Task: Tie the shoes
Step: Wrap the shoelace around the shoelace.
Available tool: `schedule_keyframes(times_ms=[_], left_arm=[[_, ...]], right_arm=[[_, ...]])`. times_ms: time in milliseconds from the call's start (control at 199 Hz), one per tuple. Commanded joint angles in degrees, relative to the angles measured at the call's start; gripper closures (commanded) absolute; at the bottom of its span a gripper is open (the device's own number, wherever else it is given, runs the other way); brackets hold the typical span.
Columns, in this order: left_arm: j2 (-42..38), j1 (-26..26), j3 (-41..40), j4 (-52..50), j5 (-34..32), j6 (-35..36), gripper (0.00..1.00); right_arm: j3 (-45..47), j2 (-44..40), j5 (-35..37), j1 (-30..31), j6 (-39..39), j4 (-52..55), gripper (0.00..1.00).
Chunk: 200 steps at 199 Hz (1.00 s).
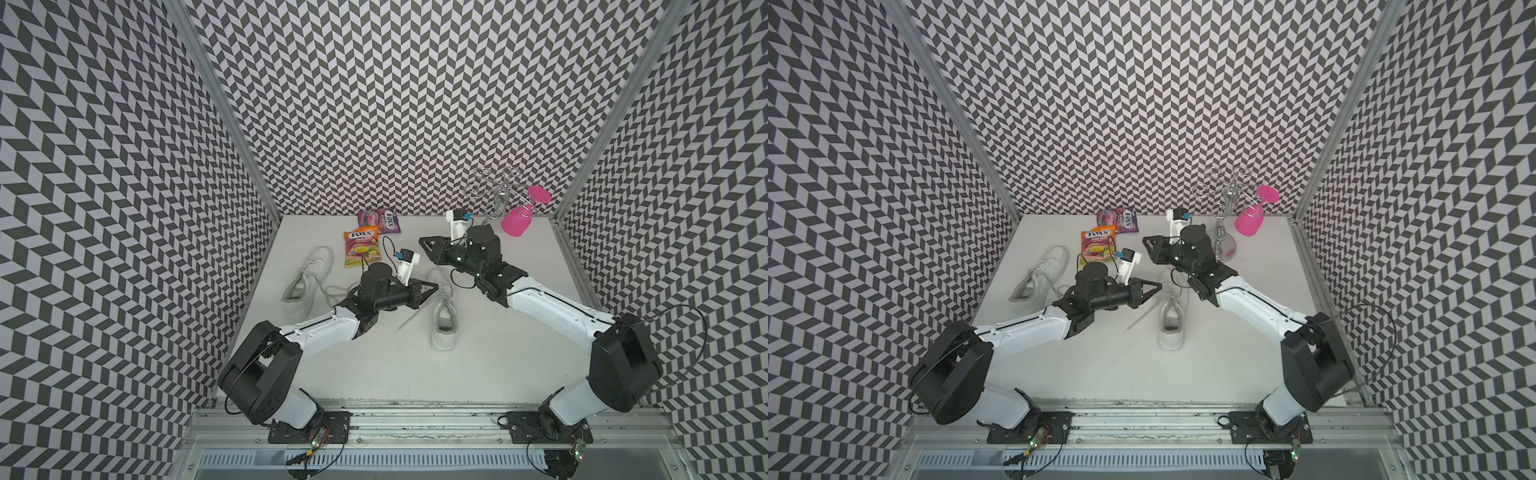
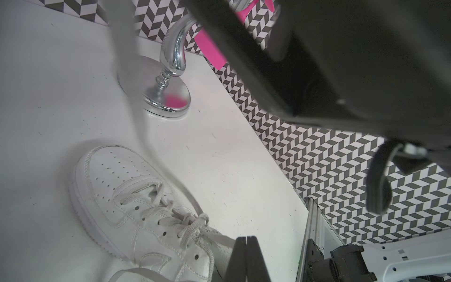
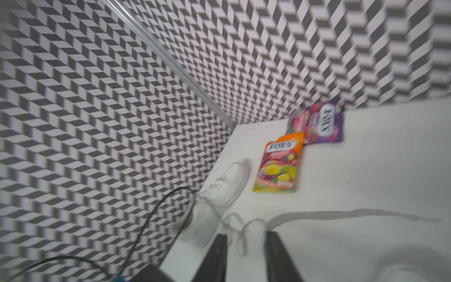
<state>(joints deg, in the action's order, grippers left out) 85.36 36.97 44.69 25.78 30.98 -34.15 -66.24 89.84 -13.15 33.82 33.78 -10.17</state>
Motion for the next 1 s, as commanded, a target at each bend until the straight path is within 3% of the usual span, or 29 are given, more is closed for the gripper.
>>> schedule_keyframes(times_ms=[0,116,251,352,462,548,693,1000], left_arm=[[-1.43,-0.13,-0.63,2.06,0.72,0.52,1.00],[-0.96,-0.14,-0.50,2.91,1.26,-0.01,1.00],[-0.05,-0.18,0.53,2.60,1.53,0.07,1.00],[0.58,-0.30,1.48,2.07,1.52,0.10,1.00],[1.42,-0.41,2.64,1.57,1.97,0.26,1.00],[1.69,-0.46,3.17,1.12,2.05,0.61,1.00],[1.91,-0.50,3.91,0.49,2.02,0.93,1.00],[2.51,-0.49,4.89,-0.30,2.24,1.10,1.00]], right_arm=[[0.20,-2.24,0.88,-0.60,-3.89,0.59,0.48],[5.15,-8.96,7.33,-0.99,-12.85,2.41,0.29],[18.08,-20.26,11.27,-2.92,-24.00,-3.70,0.20],[29.43,-27.92,9.23,-4.94,-30.23,-12.45,0.20],[39.47,-31.75,1.19,-5.61,-36.71,-23.10,0.15],[42.53,-31.18,-3.86,-5.61,-40.96,-26.72,0.12],[40.14,-26.00,-11.85,-5.53,-45.98,-25.82,0.10],[35.78,-16.62,-15.95,-4.62,-46.39,-28.23,0.12]])
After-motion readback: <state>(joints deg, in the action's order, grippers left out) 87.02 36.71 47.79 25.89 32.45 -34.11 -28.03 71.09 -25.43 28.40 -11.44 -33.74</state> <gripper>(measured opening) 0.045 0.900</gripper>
